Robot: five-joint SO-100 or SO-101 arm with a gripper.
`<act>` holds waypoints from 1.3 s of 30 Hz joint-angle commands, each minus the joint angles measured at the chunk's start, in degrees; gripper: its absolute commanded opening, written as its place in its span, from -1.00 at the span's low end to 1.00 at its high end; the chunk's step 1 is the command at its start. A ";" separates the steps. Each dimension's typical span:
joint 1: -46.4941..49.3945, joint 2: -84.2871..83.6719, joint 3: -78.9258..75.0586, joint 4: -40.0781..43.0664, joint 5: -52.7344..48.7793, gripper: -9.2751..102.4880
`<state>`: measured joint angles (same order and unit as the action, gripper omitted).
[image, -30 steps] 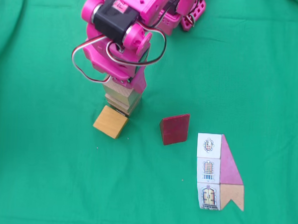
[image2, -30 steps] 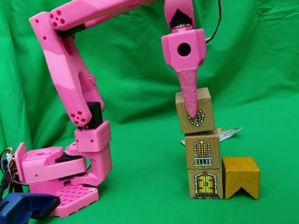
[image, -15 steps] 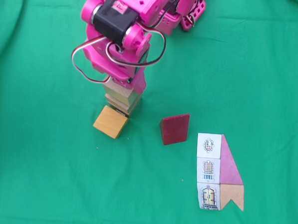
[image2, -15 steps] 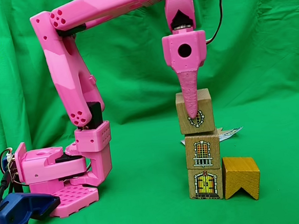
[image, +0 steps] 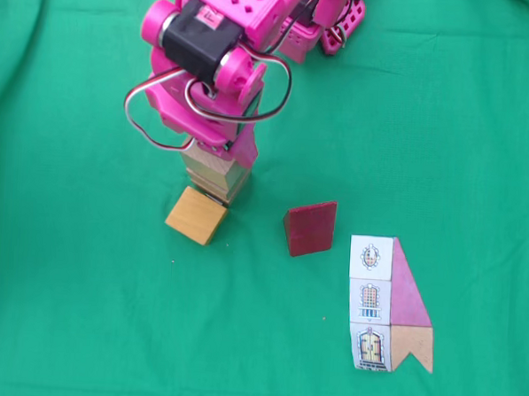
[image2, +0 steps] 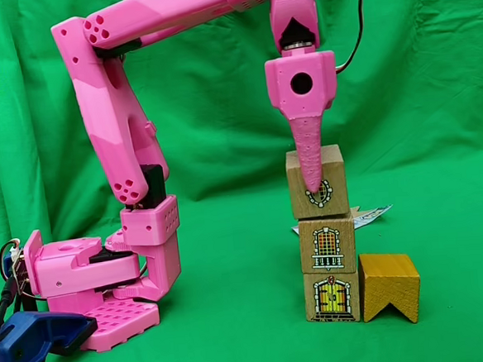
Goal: Grasp some building blocks and build the house on the picture.
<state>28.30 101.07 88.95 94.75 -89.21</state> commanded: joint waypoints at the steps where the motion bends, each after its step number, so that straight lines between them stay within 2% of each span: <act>1: 0.09 0.18 -2.55 -0.35 -0.09 -0.46; 39: 0.70 -1.14 -2.55 -0.44 -0.44 -0.46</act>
<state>29.00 99.67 88.95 94.75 -89.21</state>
